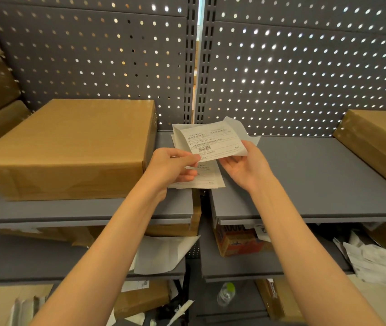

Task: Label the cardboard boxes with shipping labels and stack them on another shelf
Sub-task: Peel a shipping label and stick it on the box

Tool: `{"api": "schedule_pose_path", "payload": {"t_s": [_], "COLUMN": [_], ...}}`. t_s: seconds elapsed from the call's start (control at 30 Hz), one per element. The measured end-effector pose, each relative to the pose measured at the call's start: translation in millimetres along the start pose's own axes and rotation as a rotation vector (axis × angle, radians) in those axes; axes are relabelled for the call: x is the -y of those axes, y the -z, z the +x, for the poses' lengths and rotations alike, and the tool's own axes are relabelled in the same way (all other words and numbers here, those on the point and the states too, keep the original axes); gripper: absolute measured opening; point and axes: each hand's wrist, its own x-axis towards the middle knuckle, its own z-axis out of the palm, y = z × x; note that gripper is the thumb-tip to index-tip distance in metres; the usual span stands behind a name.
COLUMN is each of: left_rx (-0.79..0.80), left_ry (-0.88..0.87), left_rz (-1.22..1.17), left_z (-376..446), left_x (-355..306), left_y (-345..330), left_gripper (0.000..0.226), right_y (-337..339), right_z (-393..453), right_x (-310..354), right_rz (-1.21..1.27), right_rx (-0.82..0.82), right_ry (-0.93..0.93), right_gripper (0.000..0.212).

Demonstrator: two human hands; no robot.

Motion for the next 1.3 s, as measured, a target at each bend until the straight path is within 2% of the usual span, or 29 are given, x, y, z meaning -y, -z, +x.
{"api": "schedule_pose_path", "payload": {"t_s": [0.2, 0.37, 0.53, 0.7, 1.0, 1.2, 1.3], "left_rx": [-0.021, -0.017, -0.003, 0.019, 0.05, 0.066, 0.073], "left_ry": [0.011, 0.002, 0.003, 0.003, 0.008, 0.03, 0.034], "left_rz": [0.043, 0.048, 0.061, 0.075, 0.117, 0.141, 0.153], "left_z": [-8.3, -13.2, -17.8, -21.3, -26.2, -29.5, -31.2], "left_x": [-2.8, -4.8, -5.0, -4.6, -2.1, -3.2, -4.2], "left_y": [1.6, 4.8, 7.4, 9.5, 11.9, 18.0, 20.6], "left_gripper": [0.019, 0.021, 0.017, 0.016, 0.017, 0.016, 0.017], "right_y": [1.1, 3.0, 5.4, 10.0, 11.9, 19.6, 21.2], "right_z": [4.4, 10.5, 16.7, 21.1, 31.2, 46.3, 51.3], "right_x": [-1.8, -2.3, -1.2, 3.6, 12.0, 12.3, 12.7], "right_rz": [0.018, 0.038, 0.068, 0.059, 0.05, 0.038, 0.045], "right_rx": [0.01, 0.063, 0.065, 0.024, -0.042, -0.057, -0.057], "right_ry": [0.017, 0.013, -0.007, -0.033, -0.003, -0.029, -0.003], "right_gripper": [0.017, 0.032, 0.038, 0.026, 0.022, 0.037, 0.037]}}
